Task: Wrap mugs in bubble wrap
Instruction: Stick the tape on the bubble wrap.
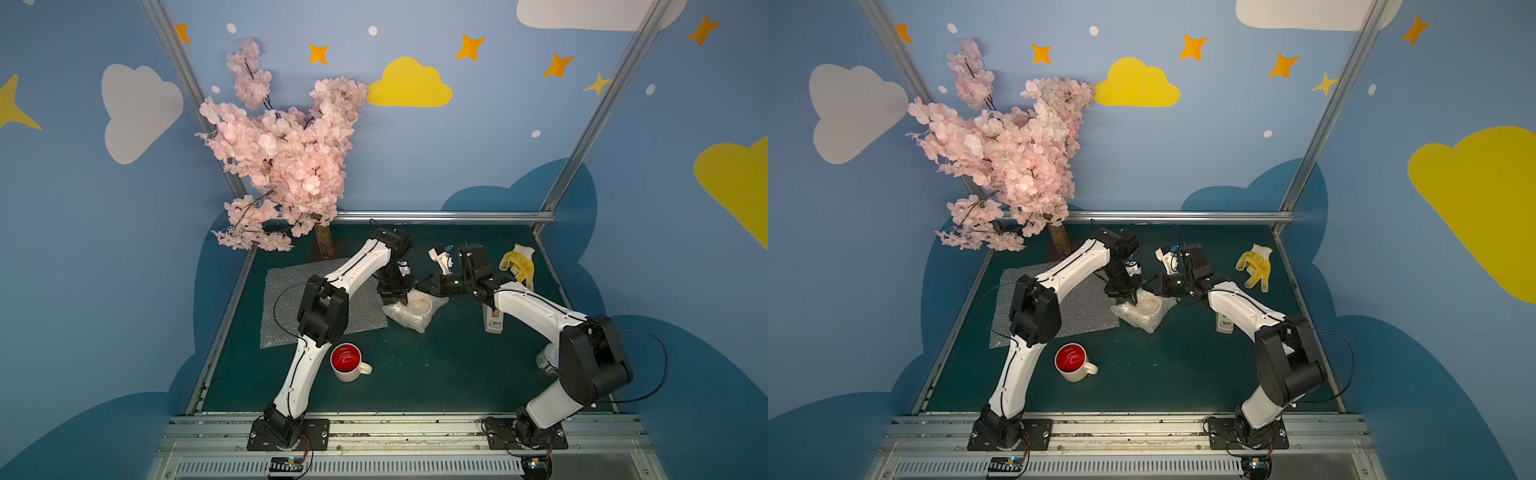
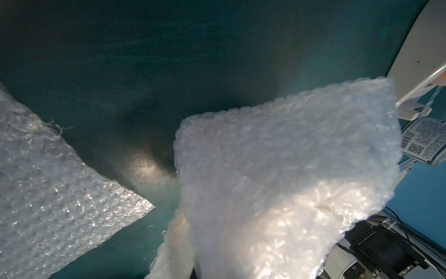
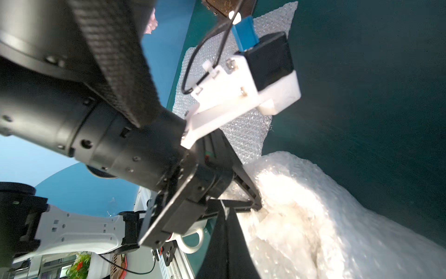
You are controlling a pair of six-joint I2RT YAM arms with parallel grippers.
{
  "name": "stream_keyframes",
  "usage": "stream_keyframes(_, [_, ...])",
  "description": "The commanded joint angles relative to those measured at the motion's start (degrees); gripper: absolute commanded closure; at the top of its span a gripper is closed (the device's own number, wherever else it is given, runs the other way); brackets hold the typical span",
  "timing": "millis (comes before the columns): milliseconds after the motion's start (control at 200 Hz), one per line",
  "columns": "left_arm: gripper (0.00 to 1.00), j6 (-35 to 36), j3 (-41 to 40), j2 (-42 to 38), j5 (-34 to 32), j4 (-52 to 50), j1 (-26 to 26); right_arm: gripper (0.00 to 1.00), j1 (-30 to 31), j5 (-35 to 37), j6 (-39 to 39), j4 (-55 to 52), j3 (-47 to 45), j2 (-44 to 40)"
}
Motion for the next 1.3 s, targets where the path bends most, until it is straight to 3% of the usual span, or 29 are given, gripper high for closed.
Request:
stream_keyframes(0, [0.97, 0.77, 0.97, 1.79, 2.39, 0.54, 0.14, 1.00, 0.52, 0.80, 0.11, 2.76, -2.23, 0.75])
stream_keyframes(656, [0.97, 0.68, 0.83, 1.85, 2.47, 0.72, 0.13, 1.00, 2.70, 5.83, -1.27, 5.34, -5.39, 5.85])
stream_keyframes(821, [0.97, 0.77, 0.92, 1.73, 2.41, 0.77, 0.22, 1.00, 3.18, 10.28, -3.80, 0.68, -4.56, 6.71])
stream_keyframes(1106, [0.97, 1.08, 1.75, 1.86, 2.38, 0.07, 0.33, 1.00, 5.93, 18.36, -7.62, -15.30, 4.62, 10.22])
stream_keyframes(1296, [0.97, 1.37, 2.54, 0.53, 2.58, 0.04, 0.63, 1.00, 6.43, 20.62, -7.09, -17.04, 5.14, 10.29])
